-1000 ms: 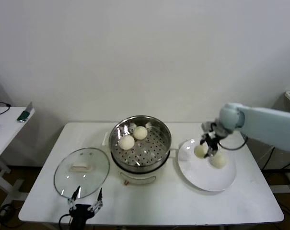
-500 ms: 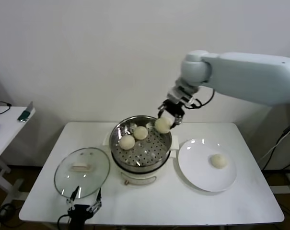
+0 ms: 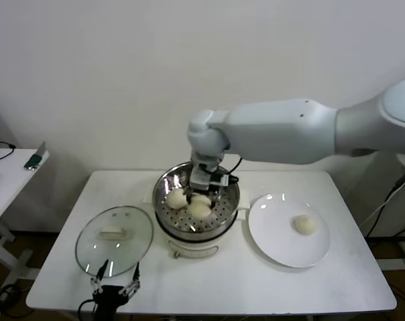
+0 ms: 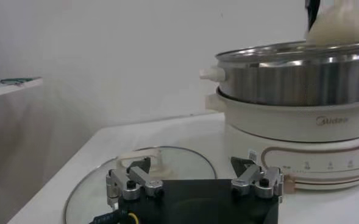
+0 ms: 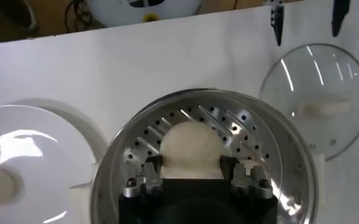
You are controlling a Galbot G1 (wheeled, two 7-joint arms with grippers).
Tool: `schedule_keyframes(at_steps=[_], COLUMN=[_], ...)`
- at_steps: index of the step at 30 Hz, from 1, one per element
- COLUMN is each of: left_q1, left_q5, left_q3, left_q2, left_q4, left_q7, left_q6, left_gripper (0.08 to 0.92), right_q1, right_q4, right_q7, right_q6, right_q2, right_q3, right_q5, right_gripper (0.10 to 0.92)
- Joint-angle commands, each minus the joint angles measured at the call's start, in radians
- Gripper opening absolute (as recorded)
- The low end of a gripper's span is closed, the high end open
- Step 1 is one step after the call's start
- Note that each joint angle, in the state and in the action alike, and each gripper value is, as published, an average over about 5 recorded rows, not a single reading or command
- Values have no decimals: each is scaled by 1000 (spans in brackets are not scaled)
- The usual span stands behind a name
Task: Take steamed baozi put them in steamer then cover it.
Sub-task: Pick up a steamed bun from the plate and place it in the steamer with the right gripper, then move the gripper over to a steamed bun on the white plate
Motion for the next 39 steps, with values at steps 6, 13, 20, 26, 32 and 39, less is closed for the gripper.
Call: schedule_keyframes(at_steps=[6, 13, 20, 26, 32, 39], left_q1=[1, 2, 3, 2, -1, -8], left_q5=[0, 0, 1, 3, 3, 2], left_q3=[2, 2, 4, 3, -2, 0], left_q2=[0, 1, 1, 1, 2, 1], left_q4=[3, 3, 3, 2, 5, 9], left_q7=[-1, -1, -1, 0, 1, 3], left_q6=[-3, -5, -7, -5, -4, -3], left_gripper=[823, 823, 823, 823, 823, 823], right_q1=[-149, -147, -21, 161, 266, 179], right_q4=[-97, -103, -96, -131, -119, -79], right_q7=[55, 73, 57, -81, -193, -83], right_q6=[21, 25, 51, 67, -91, -328], right_q2=[84, 83, 35, -80, -359, -656], right_q3=[-5, -8, 17, -18, -177, -296], right_q5=[-130, -120, 9, 245, 384, 366], right_gripper=[638, 701, 818, 823, 823, 823])
